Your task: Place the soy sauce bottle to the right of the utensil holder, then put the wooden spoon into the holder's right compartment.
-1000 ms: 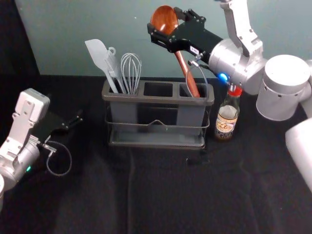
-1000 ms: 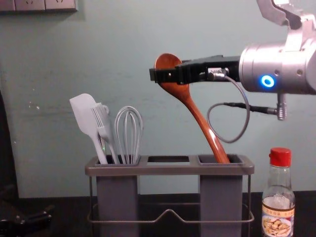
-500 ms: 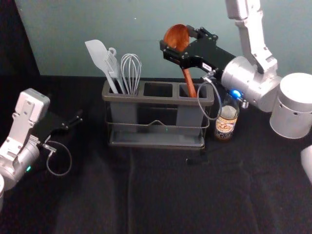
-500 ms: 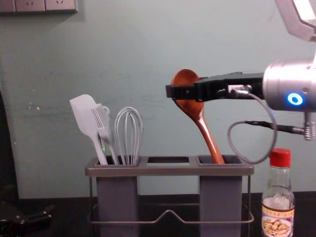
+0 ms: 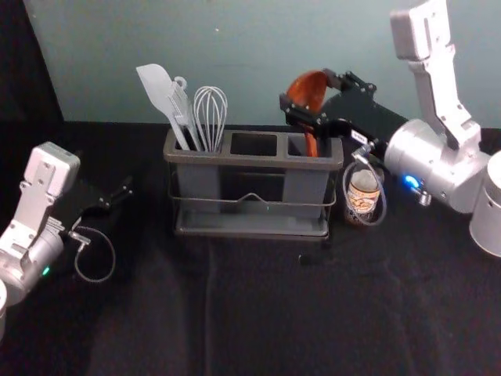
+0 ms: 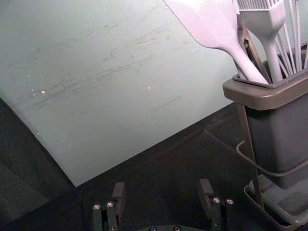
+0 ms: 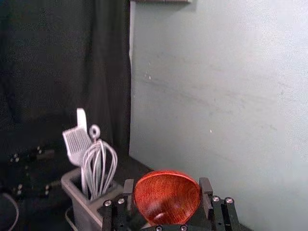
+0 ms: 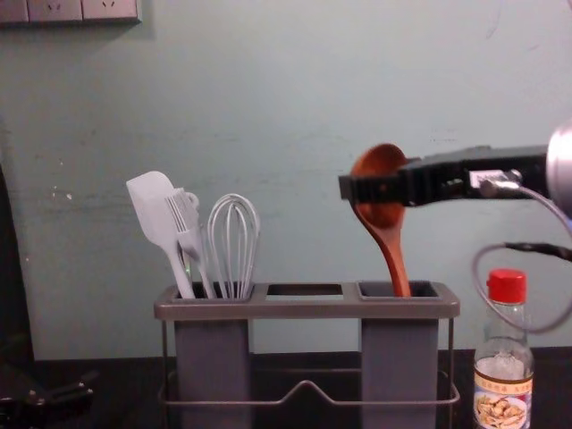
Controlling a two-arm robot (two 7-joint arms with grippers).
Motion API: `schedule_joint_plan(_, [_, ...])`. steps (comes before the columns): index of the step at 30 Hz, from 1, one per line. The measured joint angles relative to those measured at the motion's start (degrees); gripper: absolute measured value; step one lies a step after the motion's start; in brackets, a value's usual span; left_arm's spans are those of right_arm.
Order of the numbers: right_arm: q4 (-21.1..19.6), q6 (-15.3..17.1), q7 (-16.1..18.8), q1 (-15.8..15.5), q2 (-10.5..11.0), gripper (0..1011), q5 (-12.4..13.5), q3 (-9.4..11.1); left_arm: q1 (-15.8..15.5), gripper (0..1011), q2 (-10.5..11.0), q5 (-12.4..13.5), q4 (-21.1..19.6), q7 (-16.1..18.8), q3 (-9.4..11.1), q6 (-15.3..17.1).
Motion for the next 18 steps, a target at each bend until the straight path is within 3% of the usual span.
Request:
schedule_joint_plan(8, [-1.9, 2.7, -0.3, -2.2, 2.1, 835, 0.3, 0.6, 0.0, 1005, 0.0, 0.0, 0.0, 0.0, 0.0, 0.0])
schedule_joint_plan(18, [0.2, 3.4, 0.4, -1.6, 2.1, 835, 0.7, 0.3, 0.0, 1005, 0.0, 0.0, 0.0, 0.0, 0.0, 0.0])
